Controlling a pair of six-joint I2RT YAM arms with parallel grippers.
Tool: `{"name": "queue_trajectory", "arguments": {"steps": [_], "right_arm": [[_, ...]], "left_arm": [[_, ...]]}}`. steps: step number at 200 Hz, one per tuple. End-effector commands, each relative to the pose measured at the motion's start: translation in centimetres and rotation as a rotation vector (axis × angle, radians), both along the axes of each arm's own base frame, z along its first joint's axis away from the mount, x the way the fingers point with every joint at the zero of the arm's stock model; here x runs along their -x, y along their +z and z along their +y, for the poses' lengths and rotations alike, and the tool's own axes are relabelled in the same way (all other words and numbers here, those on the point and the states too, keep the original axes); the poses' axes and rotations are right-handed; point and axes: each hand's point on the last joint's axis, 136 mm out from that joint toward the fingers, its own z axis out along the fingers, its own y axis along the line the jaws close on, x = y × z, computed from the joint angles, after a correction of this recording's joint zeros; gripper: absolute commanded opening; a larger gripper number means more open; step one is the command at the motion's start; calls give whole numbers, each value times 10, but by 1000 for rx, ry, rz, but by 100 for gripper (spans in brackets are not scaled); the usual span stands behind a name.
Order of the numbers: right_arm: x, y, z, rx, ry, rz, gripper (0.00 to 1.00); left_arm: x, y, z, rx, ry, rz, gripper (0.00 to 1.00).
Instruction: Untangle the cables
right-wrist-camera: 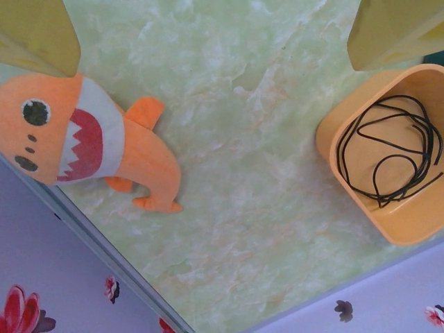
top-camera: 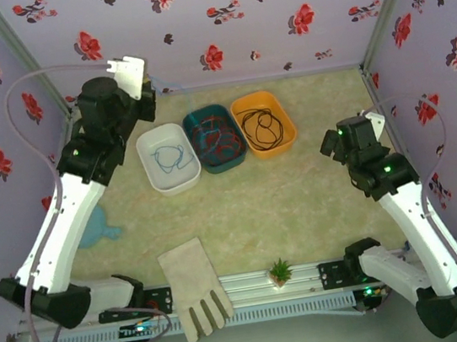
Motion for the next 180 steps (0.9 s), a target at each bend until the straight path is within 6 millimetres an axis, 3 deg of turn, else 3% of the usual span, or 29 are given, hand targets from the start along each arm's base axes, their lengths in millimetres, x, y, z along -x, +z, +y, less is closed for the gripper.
{"name": "queue_trajectory", "arguments": {"steps": [1, 31, 67, 106, 180], "right_arm": [[-2, 4, 1, 1, 16, -27, 99], [-6, 4, 2, 1, 18, -35, 99], [-8, 0, 3, -1, 18, -21, 99], [-7, -1, 3, -6, 14, -14, 99], [1, -4, 3, -19, 16, -7, 99]], "left_arm": [[-10, 3, 8, -15, 26, 18, 0], [-29, -19, 17, -25, 67, 72, 0], [-41, -60, 26, -44, 101, 164, 0], [-44, -93, 35, -58, 130, 244, 0], [-44, -174, 44, -112, 179, 495, 0]]}}
